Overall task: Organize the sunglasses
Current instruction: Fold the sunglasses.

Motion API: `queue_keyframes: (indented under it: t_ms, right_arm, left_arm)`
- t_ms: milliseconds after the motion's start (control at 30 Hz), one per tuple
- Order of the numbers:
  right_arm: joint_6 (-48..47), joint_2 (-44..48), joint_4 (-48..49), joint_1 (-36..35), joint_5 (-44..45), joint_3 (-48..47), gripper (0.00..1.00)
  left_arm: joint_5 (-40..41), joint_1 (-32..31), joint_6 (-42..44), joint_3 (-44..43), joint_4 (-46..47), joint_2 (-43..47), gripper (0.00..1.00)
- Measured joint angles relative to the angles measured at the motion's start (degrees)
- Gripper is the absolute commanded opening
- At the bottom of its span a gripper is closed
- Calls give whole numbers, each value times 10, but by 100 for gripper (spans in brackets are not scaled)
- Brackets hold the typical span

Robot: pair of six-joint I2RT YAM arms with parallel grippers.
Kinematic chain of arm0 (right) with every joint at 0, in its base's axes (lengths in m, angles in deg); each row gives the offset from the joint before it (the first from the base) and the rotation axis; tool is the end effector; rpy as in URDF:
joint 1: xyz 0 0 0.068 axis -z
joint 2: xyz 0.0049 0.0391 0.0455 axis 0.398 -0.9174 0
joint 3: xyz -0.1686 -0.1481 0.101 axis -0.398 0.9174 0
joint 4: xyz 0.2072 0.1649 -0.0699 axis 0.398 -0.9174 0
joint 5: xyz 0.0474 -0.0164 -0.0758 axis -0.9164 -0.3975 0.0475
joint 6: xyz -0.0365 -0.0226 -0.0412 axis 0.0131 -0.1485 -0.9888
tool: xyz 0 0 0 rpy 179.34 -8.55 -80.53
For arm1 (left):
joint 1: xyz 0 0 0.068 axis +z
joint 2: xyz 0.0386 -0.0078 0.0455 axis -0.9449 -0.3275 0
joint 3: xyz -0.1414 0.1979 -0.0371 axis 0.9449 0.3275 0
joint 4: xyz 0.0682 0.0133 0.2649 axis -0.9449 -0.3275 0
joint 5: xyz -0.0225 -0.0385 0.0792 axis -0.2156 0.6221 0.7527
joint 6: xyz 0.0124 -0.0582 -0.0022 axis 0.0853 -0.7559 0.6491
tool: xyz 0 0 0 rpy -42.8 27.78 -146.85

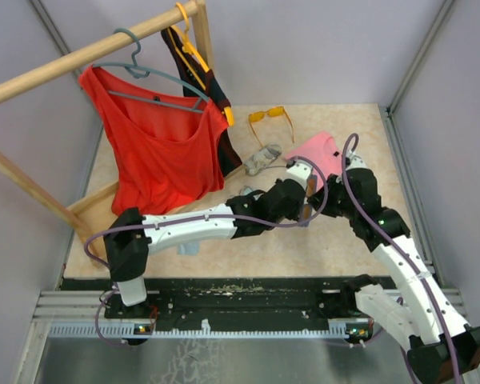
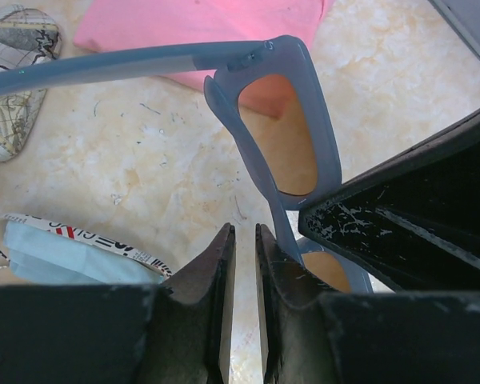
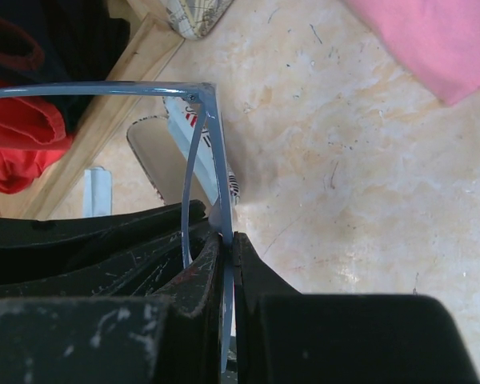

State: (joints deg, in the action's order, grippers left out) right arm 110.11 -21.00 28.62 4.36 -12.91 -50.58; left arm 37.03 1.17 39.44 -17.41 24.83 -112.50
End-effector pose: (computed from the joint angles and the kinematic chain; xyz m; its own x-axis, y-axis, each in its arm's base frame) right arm 0.1977 0.0723 0.2833 -0.6627 0.3654 -0.6537 -0.0206 0.8636 0.5037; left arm 0.1702 -0.4025 0.2552 -0.4066 0.1789 -0.8959 0.5861 0.8033 -0.1056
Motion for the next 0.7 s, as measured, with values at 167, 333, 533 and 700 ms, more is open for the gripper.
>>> queue_keyframes:
  t_ms: [167, 333, 533, 700]
  right_arm:
    - [-17, 1, -16, -1, 37, -1, 0]
    - [-46, -5, -35, -2, 79, -2, 0]
    - [-74, -16, -33, -2, 52, -1, 0]
    - [-84, -16, -30, -9, 21, -1, 0]
  left_arm:
    - [8, -2, 1, -1, -11, 5, 22]
    - [32, -2, 11, 57, -23, 75, 12]
    - [37, 18, 47, 51, -14, 165, 0]
    - [14, 60, 53, -6, -16, 155, 0]
